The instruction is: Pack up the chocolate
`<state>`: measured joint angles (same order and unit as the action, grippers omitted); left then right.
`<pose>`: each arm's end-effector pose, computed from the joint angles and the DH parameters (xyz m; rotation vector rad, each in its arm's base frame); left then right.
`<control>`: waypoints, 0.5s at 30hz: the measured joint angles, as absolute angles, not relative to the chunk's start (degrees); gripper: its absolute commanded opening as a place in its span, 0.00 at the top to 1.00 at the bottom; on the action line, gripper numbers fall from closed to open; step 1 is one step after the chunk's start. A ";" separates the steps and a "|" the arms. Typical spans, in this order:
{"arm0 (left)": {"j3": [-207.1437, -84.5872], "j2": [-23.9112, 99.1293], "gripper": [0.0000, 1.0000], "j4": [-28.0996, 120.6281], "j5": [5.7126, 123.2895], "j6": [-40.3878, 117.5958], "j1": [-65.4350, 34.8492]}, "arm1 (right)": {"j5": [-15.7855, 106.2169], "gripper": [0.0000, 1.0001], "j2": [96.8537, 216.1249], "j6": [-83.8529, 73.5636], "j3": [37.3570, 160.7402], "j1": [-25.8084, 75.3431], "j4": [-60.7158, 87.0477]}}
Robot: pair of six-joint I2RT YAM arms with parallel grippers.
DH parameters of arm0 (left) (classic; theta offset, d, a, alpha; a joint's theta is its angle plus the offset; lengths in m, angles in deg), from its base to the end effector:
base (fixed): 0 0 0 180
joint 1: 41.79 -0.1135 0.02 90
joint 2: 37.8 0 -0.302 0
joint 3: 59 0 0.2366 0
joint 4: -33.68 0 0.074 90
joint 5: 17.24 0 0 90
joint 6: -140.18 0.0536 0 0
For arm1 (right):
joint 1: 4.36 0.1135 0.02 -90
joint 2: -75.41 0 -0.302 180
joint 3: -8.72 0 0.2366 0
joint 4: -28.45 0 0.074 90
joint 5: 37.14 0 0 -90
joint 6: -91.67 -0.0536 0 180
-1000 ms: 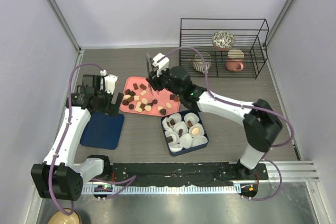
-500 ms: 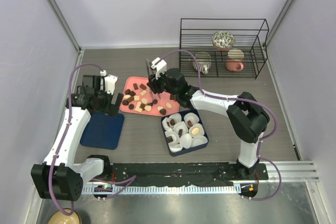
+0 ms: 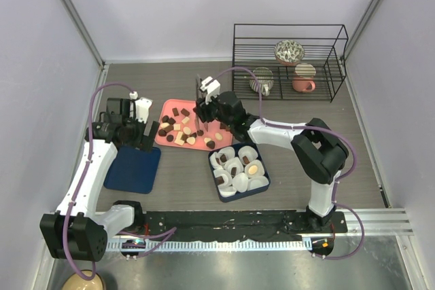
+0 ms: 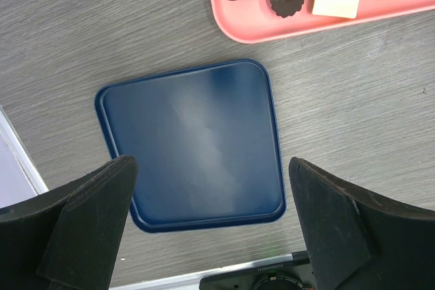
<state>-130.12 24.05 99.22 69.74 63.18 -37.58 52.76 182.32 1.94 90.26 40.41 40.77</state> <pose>0.1811 -0.0162 0.3118 0.4018 2.5190 -0.0078 0.3165 0.3141 0.2723 -0.7033 1.6930 0.5532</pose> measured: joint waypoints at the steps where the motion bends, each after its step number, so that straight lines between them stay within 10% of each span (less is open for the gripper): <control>1: -130.12 24.05 0.00 99.20 69.74 63.18 -37.58 | 52.93 0.54 182.32 1.97 90.22 40.13 40.72; 15: -129.81 23.72 0.00 99.20 69.74 63.31 -37.58 | 53.61 0.55 182.30 4.61 90.40 34.51 37.97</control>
<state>-129.81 23.72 99.20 69.74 63.31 -37.58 53.61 182.30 4.61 90.40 34.51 37.97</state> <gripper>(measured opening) 0.996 0.461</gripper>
